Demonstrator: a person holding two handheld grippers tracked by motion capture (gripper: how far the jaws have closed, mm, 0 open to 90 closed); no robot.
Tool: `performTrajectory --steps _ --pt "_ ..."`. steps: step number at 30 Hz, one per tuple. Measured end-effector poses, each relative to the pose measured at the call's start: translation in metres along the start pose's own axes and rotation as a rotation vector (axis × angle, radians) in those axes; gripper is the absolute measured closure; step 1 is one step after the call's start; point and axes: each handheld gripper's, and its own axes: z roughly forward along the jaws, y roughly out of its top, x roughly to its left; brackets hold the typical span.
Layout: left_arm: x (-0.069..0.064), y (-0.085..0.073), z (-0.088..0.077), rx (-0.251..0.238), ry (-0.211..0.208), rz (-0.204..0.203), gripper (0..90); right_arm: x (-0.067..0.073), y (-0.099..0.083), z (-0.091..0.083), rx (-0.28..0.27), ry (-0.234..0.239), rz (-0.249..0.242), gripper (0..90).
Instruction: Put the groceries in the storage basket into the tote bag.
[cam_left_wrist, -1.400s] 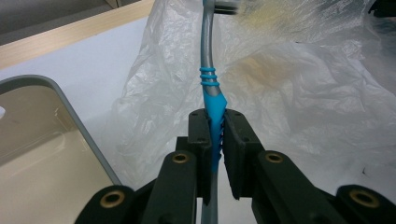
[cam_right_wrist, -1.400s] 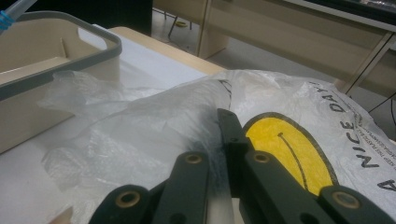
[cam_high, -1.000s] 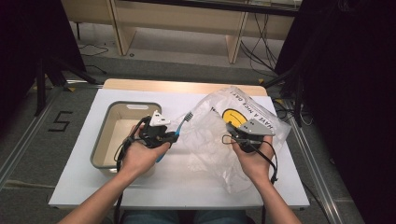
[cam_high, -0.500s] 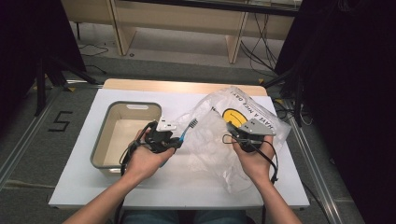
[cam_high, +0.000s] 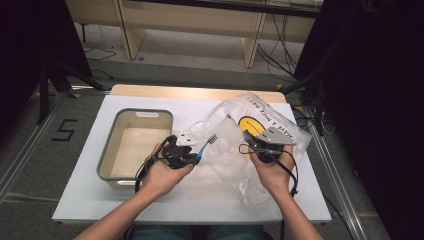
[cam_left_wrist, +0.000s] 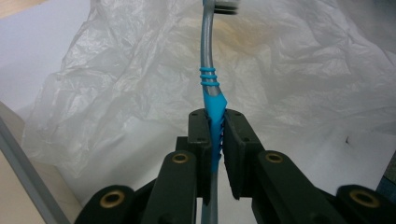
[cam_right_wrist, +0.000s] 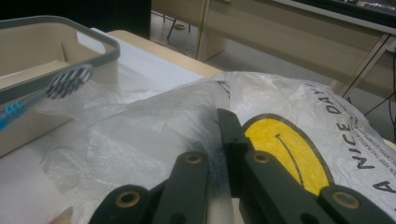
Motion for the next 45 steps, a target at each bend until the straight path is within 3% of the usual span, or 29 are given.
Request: performTrajectory --steps 20,45 --pt "-0.012 -0.008 0.022 0.084 -0.005 0.04 81.2 0.0 0.001 -0.001 -0.007 -0.001 0.005 90.0" --pt "-0.026 -0.002 0.05 0.125 -0.015 0.067 81.2 0.001 0.002 -0.002 -0.016 0.003 0.0 90.0"
